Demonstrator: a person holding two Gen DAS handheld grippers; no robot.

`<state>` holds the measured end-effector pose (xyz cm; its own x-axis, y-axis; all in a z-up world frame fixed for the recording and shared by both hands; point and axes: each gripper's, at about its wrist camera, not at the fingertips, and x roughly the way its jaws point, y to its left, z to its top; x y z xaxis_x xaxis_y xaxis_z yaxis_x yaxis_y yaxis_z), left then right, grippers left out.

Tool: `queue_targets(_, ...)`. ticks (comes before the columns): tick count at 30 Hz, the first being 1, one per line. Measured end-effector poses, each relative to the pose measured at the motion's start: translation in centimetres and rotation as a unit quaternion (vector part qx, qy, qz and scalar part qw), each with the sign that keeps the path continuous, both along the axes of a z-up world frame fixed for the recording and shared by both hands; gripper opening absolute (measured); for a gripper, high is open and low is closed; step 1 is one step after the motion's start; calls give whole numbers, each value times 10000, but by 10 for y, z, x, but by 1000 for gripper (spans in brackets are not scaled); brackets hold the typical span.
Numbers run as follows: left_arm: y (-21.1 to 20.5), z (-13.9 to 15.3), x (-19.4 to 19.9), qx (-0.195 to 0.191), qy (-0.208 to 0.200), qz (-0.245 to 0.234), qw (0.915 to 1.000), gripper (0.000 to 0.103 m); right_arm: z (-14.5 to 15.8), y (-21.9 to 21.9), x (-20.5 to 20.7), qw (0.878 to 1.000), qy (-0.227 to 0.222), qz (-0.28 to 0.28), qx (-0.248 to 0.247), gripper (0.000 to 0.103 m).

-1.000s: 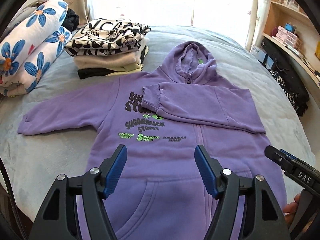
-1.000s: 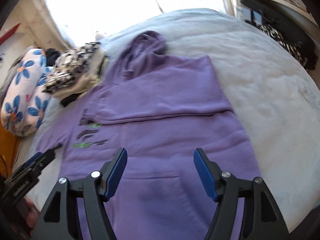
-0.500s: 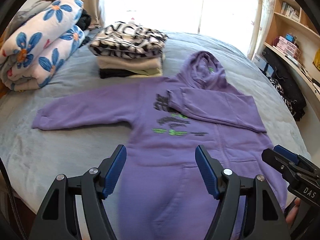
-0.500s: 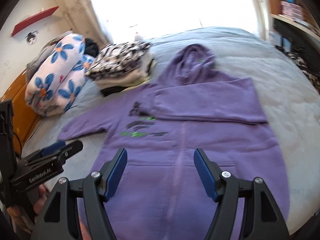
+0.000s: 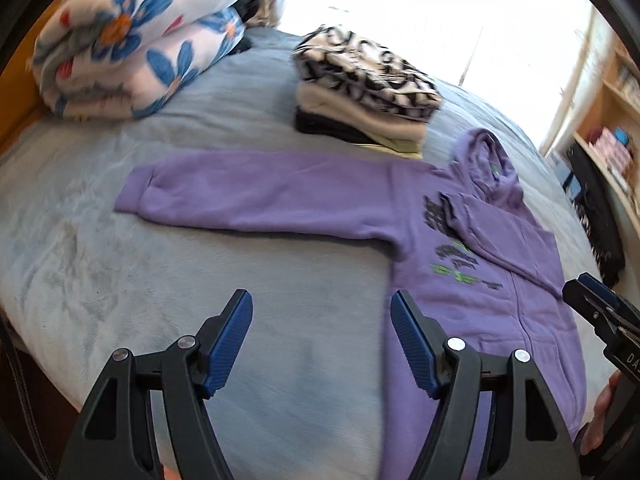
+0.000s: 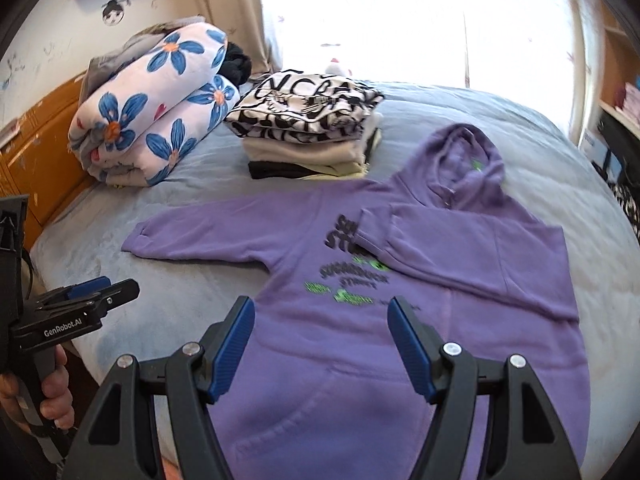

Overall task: Fold large clothes
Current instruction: 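Release the cuff and move the left gripper to the other sleeve, then close the left gripper on the other sleeve's cuff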

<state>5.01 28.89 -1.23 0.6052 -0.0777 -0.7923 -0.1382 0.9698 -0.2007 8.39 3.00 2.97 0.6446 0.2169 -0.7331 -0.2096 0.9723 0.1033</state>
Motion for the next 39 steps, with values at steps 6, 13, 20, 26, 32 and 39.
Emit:
queue_targets(6, 75, -39, 26, -753, 86, 268, 9968, 70, -12, 40, 40, 9996, -15, -66, -284, 69)
queue_targets(13, 149, -90, 61, -1598, 12, 797, 9839, 70, -44, 71, 87, 9992, 291, -127, -256, 69)
queue_targets(20, 183, -133, 93, -2133, -51, 1190, 9697, 69, -82, 84, 106, 9969, 775, -51, -155, 69)
queue_targets(26, 182, -136, 123, -1751, -14, 1583, 9717, 38, -105, 74, 117, 9939, 1090, -176, -60, 69)
queue_targets(32, 159, -114, 140, -1068, -1, 1875, 9764, 5, -112, 43, 121, 9908, 1252, -459, 215, 69)
queue_targets(39, 38, -12, 147, 36, -972, 720, 9927, 5, -104, -7, 113, 9887, 1165, -790, 521, 69)
